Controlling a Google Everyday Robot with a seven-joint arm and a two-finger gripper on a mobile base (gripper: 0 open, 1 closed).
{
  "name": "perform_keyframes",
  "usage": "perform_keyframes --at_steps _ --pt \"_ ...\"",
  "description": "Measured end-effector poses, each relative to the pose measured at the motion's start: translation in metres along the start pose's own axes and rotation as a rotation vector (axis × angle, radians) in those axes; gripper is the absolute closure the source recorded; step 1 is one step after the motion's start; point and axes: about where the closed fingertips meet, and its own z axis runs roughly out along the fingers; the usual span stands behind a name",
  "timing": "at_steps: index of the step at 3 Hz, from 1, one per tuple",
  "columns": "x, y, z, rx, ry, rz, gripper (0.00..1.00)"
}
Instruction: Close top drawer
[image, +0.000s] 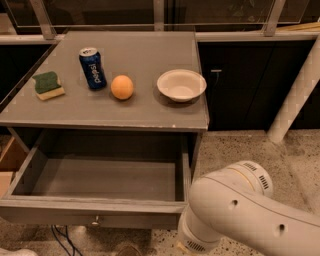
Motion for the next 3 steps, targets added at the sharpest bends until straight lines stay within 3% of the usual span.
perform_keyframes --at_steps 3 --pt "-0.032 -0.042 0.031 0.048 -0.016 0.012 1.0"
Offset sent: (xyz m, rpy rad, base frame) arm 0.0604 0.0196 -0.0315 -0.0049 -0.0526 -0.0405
